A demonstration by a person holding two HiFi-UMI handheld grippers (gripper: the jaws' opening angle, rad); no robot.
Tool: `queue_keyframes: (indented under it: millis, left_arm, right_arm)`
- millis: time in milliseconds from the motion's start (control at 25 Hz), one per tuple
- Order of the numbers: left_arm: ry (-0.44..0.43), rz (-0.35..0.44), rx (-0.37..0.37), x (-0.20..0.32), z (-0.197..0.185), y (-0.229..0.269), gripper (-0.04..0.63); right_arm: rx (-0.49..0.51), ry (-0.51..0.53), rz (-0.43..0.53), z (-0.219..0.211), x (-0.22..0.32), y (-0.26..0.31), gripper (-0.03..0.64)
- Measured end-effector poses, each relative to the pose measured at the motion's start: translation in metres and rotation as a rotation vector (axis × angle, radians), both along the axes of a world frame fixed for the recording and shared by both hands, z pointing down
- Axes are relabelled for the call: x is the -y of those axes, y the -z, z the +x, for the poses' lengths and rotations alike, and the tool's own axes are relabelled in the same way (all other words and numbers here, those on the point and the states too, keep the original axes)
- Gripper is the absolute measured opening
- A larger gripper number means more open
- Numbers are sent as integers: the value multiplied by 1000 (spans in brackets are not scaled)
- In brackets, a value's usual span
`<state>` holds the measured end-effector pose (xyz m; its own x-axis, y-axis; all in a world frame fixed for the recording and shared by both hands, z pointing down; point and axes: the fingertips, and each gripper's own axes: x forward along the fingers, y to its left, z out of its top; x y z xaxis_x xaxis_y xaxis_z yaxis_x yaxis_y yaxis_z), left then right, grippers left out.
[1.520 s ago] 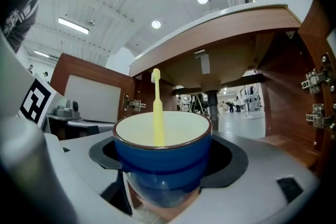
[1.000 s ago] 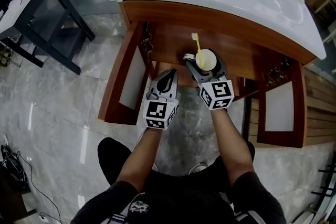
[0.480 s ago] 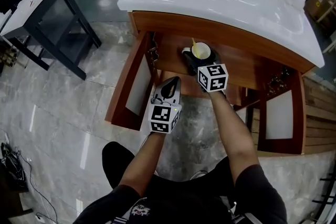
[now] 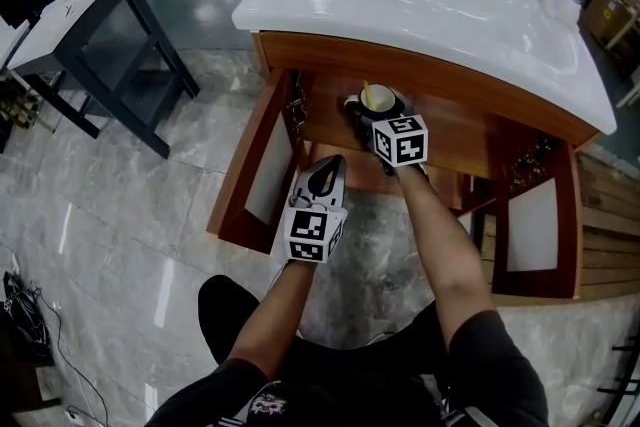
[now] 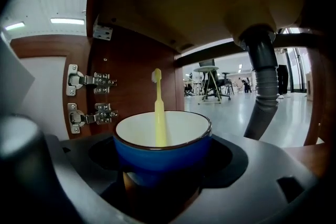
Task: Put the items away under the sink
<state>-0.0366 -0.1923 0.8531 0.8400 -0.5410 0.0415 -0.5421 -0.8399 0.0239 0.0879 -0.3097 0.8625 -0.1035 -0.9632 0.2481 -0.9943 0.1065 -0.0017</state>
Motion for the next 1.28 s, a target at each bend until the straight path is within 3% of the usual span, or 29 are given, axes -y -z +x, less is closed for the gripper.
queue_keyframes:
  millis: [160, 680, 920, 1280]
  left_arm:
    - [7, -1, -3, -1, -3, 0, 0]
    - [-18, -3, 16, -3, 1, 1, 0]
    - [-31, 1, 8, -3, 6, 7, 0]
    - [-29, -27, -50, -1, 7, 17, 0]
  right_arm:
    - [-7, 14, -59, -3, 4, -8, 423]
    - [-16, 15, -97, -5, -4, -15, 423]
    - [-9, -11, -28, -1, -21, 1, 426]
    - [-40, 0, 122, -23, -97, 46, 425]
